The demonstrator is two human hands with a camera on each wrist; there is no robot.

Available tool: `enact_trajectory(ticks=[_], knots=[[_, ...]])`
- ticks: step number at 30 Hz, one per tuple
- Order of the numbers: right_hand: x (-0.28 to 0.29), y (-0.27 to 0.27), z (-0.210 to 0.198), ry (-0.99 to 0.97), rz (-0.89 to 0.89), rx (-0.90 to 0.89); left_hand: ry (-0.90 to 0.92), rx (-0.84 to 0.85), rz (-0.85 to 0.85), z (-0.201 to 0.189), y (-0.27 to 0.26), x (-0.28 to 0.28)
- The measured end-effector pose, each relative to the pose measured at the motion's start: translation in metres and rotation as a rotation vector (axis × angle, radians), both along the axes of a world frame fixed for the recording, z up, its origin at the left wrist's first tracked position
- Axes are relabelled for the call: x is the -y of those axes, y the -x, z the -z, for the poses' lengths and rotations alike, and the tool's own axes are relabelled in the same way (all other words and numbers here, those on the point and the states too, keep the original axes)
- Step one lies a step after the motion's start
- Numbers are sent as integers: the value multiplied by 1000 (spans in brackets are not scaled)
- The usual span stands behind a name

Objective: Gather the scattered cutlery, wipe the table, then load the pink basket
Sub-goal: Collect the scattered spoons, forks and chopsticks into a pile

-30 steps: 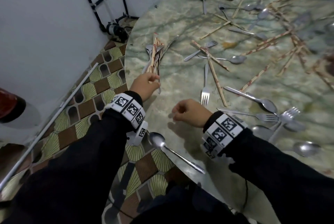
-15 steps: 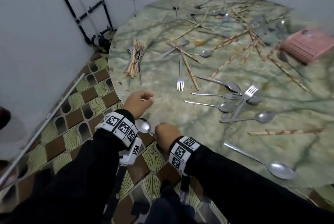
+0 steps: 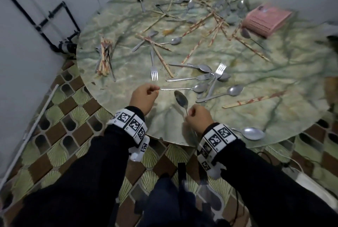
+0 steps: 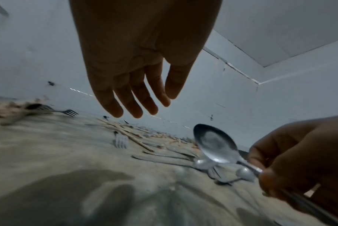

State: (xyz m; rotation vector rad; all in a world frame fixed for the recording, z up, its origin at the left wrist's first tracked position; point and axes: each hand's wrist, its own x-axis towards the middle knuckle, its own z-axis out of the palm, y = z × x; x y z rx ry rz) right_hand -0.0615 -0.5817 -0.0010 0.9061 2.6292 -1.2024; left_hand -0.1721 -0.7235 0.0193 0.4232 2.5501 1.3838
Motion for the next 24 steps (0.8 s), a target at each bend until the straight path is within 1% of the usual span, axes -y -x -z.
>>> enact_trajectory(ticks=[3, 5, 6, 8, 10, 12, 15, 18, 20, 24], knots=[[-23, -19, 1, 67, 138, -4, 155, 34, 154, 14, 3, -30], [-32, -28, 3, 96, 198, -9, 235, 72, 227, 25, 6, -49], [-36, -31, 4, 110, 228, -14, 266, 65, 261, 29, 9, -58], [-41, -34, 6, 136, 292, -24, 357, -20, 353, 38, 16, -75], [-46, -37, 10, 158, 375, -54, 515, -150, 464, 47, 24, -88], [-50, -40, 12, 181, 459, -95, 664, -259, 526, 55, 28, -97], [-54, -45, 14, 196, 536, -128, 797, -351, 510, 62, 29, -105], [-57, -48, 18, 224, 591, -136, 849, -408, 481, 60, 32, -110], [-58, -48, 20, 242, 618, -129, 844, -395, 478, 58, 36, -113], [-58, -48, 21, 288, 645, -114, 820, -309, 473, 51, 39, -116]])
